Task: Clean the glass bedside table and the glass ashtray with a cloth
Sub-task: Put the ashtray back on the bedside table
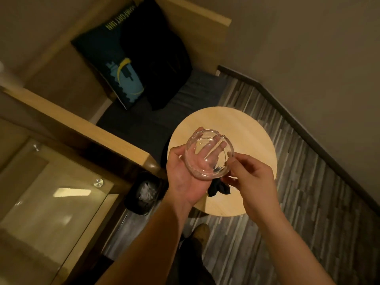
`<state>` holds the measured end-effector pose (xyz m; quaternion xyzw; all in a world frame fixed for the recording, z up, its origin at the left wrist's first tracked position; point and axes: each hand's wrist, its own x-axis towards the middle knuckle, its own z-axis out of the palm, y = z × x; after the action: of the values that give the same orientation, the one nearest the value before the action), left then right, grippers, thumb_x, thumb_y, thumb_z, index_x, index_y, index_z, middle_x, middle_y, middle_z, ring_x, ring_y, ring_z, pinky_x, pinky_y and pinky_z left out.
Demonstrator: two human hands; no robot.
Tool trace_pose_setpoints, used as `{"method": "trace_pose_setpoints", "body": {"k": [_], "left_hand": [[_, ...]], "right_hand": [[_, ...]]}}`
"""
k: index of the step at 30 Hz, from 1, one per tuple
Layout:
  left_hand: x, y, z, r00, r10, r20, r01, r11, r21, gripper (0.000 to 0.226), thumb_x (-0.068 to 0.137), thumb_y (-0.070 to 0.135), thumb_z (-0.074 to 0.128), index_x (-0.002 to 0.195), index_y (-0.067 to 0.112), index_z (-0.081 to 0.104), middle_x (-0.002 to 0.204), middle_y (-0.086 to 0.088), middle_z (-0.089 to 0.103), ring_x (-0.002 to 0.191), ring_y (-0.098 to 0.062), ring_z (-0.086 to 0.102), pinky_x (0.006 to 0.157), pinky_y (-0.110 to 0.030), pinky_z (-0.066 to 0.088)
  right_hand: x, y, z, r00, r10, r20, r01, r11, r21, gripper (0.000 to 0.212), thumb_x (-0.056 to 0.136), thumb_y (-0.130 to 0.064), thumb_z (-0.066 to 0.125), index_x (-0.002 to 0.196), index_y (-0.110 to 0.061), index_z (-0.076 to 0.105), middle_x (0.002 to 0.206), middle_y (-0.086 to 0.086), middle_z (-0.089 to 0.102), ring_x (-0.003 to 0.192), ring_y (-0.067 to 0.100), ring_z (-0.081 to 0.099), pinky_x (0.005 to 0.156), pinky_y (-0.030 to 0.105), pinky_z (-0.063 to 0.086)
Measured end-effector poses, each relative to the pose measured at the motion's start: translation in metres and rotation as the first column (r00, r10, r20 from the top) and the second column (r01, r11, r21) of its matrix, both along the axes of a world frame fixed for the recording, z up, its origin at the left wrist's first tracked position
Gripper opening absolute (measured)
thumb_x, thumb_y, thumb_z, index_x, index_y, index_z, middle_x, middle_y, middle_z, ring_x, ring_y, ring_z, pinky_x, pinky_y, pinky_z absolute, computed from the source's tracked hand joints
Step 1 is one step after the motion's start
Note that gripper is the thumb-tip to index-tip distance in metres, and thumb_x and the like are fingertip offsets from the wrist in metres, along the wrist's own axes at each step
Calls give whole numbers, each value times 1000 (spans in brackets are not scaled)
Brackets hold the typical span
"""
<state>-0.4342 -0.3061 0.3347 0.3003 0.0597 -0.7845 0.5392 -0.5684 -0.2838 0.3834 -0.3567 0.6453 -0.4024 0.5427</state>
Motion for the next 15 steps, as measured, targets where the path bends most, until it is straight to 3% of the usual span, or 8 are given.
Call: {"method": "trace_pose_setpoints", "body": {"k": [2, 5, 7, 8, 10, 12, 15], "left_hand": [[5, 5, 16, 980, -26, 199, 27, 1000, -2, 57, 93, 37, 46, 144, 16, 59, 139, -20, 65, 134, -41, 58, 113, -62, 40], [18, 13, 40, 835, -100, 541, 118, 993, 1, 47, 102, 42, 43, 133, 17, 68, 126, -14, 73, 124, -36, 63, 105, -54, 50], [33, 22, 56, 667, -119, 735, 202, 979, -25, 38, 98, 48, 51, 115, 26, 77, 115, -8, 76, 111, -35, 66, 100, -49, 53], [42, 26, 63, 534, -122, 837, 278, 960, -38, 34, 100, 47, 50, 109, 30, 78, 110, -7, 75, 106, -31, 66, 95, -42, 55], [61, 34, 72, 296, -74, 952, 402, 914, -54, 29, 107, 30, 46, 111, 28, 75, 101, -7, 71, 87, -16, 66, 76, -21, 55], [79, 42, 87, 280, -26, 960, 404, 910, -93, 29, 108, 19, 45, 110, 19, 75, 88, -10, 67, 70, -8, 58, 66, -19, 49], [102, 51, 107, 296, 17, 955, 377, 917, -133, 29, 108, 27, 48, 110, 19, 76, 88, -16, 69, 73, -16, 60, 70, -28, 52]], "right_hand": [[-1, 3, 18, 1000, 10, 2, -10, 1000, -6, 22, 99, -9, 60, 89, -17, 77, 71, 5, 74, 56, 16, 70, 61, 37, 59], [-6, 3, 34, 994, 67, -82, -69, 997, -23, 23, 99, -10, 61, 90, -21, 78, 79, -1, 77, 69, 17, 74, 78, 62, 59], [-10, 2, 44, 985, 101, -137, -109, 992, -57, 22, 98, -14, 63, 92, -27, 80, 87, -2, 77, 79, 19, 74, 81, 58, 60], [-9, 0, 50, 981, 117, -156, -130, 989, -74, 22, 98, -14, 63, 94, -29, 79, 89, -3, 77, 81, 18, 74, 80, 54, 62], [-6, -2, 60, 967, 175, -186, -196, 975, -106, 21, 98, -15, 63, 98, -31, 78, 90, -5, 77, 81, 18, 74, 80, 48, 63], [1, -4, 71, 952, 235, -198, -264, 955, -132, 23, 98, -14, 63, 98, -32, 77, 88, -6, 77, 80, 18, 74, 79, 44, 64], [20, -9, 82, 930, 317, -187, -347, 925, -158, 25, 98, -11, 62, 100, -31, 77, 89, -7, 77, 81, 18, 73, 78, 37, 64]]}}
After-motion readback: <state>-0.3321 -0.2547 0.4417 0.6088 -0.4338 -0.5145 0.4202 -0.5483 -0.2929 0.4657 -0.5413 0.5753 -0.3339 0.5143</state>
